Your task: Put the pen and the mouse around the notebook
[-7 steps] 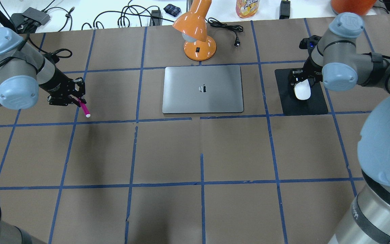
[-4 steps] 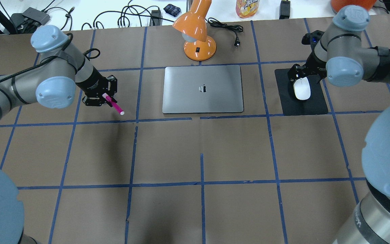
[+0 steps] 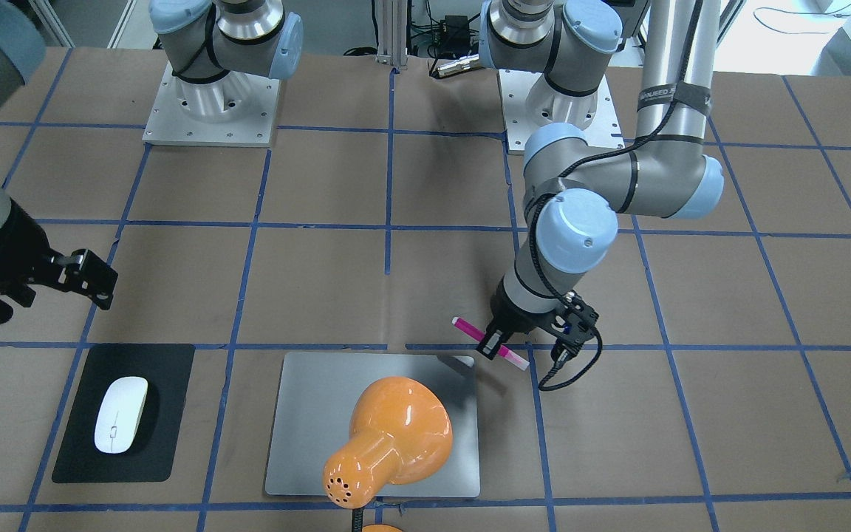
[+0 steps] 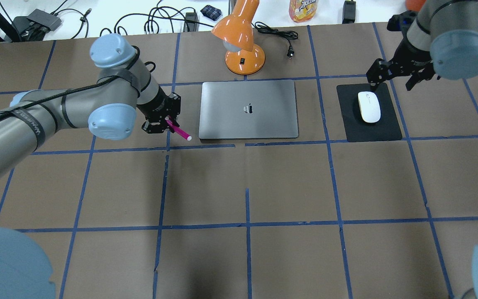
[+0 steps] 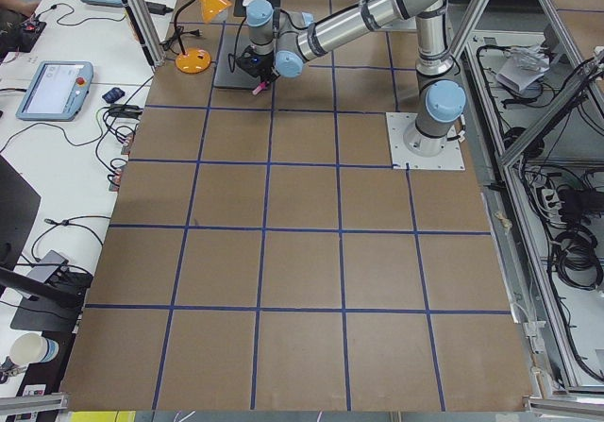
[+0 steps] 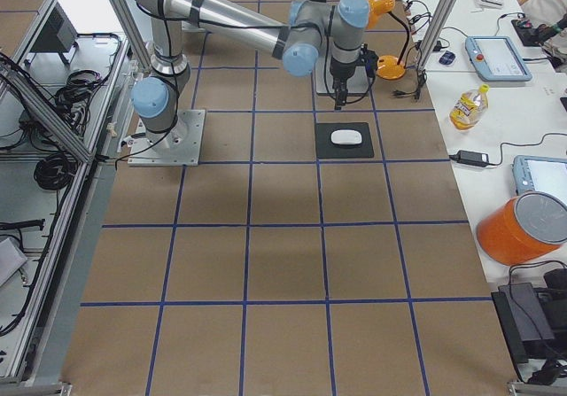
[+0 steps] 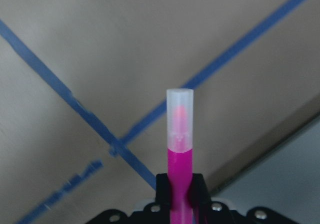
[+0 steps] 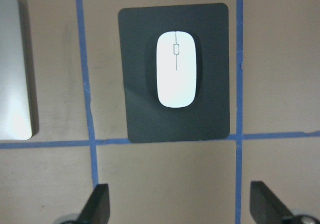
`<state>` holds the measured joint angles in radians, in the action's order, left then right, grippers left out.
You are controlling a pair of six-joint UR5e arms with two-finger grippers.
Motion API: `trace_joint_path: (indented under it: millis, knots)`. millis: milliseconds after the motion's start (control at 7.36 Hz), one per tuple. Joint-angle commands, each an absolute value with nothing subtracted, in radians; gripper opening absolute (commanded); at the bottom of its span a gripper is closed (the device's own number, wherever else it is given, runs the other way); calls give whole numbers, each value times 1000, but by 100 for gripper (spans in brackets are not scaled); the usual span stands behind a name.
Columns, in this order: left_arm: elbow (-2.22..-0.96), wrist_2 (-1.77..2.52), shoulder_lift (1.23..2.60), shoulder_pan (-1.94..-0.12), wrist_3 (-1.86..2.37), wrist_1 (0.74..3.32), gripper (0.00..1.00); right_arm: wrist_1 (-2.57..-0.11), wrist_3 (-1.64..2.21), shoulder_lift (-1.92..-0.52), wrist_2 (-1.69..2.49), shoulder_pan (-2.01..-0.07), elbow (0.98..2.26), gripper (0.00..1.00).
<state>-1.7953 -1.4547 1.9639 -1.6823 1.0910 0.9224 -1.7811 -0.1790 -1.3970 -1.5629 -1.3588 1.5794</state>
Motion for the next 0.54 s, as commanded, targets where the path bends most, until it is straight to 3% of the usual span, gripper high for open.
trace_joint_path:
  millis: [0,407]
  knots:
    - [-1795,-1459,1983,-1819,1340,920,0,-1726,-54,-1511,-1537,-1489,1569,100]
    - [-1795,-1463,2040,-1946,1582,914,0,-1698,-11,-1568,-1538,-1551,1574,100]
